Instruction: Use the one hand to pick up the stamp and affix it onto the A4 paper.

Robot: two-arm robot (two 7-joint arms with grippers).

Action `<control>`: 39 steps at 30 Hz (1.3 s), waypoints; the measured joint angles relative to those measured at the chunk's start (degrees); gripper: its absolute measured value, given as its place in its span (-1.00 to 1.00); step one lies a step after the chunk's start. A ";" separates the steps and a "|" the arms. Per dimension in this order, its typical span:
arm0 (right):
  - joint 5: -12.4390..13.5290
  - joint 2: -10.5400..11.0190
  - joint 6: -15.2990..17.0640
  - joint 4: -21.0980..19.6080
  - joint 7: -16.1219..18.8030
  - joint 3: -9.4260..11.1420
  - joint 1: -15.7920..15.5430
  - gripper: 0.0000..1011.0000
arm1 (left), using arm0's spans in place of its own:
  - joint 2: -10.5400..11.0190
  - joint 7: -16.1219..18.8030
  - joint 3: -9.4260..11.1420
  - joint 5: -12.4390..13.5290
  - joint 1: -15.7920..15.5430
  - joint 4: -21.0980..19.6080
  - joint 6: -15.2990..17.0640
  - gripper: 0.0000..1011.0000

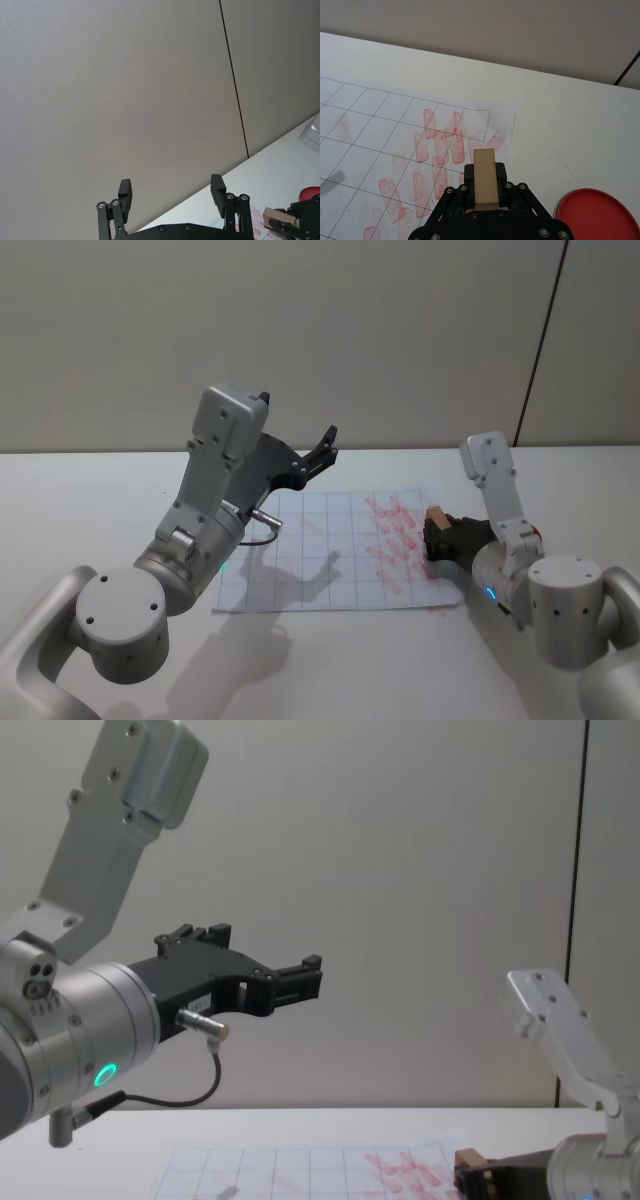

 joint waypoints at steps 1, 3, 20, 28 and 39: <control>0.00 0.02 0.00 -0.10 0.00 0.01 -0.03 -0.56 | 0.00 0.00 0.00 0.00 0.00 0.00 0.00 0.98; -0.13 0.09 -0.03 -0.57 0.01 0.02 -0.22 -0.56 | 0.00 0.00 0.00 0.00 0.00 0.00 0.00 0.98; -1.01 1.40 -1.44 -10.49 0.45 0.67 -2.17 -0.56 | 0.00 0.00 0.00 0.00 0.00 0.00 0.00 0.98; -0.58 2.49 -0.98 -14.59 -0.54 1.73 -3.21 -0.56 | 0.00 0.00 0.00 0.00 0.00 0.00 0.00 0.98; 0.20 4.98 0.85 -18.55 -2.19 3.87 -5.77 -0.56 | 0.00 0.00 0.00 0.00 0.00 0.00 0.00 0.98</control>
